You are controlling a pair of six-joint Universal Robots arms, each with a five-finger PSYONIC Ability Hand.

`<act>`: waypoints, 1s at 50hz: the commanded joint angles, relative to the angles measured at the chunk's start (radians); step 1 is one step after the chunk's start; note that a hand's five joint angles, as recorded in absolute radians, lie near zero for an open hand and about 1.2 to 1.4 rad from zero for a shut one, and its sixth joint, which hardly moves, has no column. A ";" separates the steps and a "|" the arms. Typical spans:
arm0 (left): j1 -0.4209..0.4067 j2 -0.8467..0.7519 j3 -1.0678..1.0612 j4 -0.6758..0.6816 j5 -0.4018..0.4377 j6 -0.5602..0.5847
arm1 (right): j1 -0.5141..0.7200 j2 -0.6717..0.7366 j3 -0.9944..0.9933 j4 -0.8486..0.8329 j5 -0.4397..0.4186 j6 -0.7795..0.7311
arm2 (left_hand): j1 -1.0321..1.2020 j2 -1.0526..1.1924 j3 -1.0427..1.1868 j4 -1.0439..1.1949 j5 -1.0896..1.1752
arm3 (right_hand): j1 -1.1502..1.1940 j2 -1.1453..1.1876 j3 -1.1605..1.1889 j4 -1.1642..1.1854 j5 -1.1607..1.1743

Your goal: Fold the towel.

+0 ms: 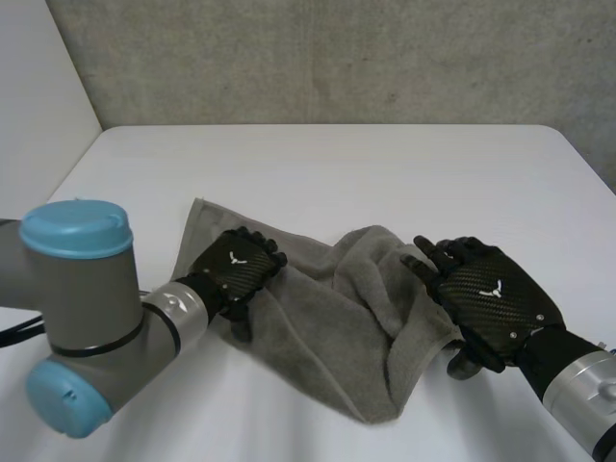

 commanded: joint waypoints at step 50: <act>-0.015 0.245 -0.090 -0.072 -0.097 -0.045 | -0.004 0.234 -0.116 0.037 0.012 0.048 | 0.695 0.715 -0.038 -0.047 0.726 | -0.086 -0.072 0.014 0.031 -0.058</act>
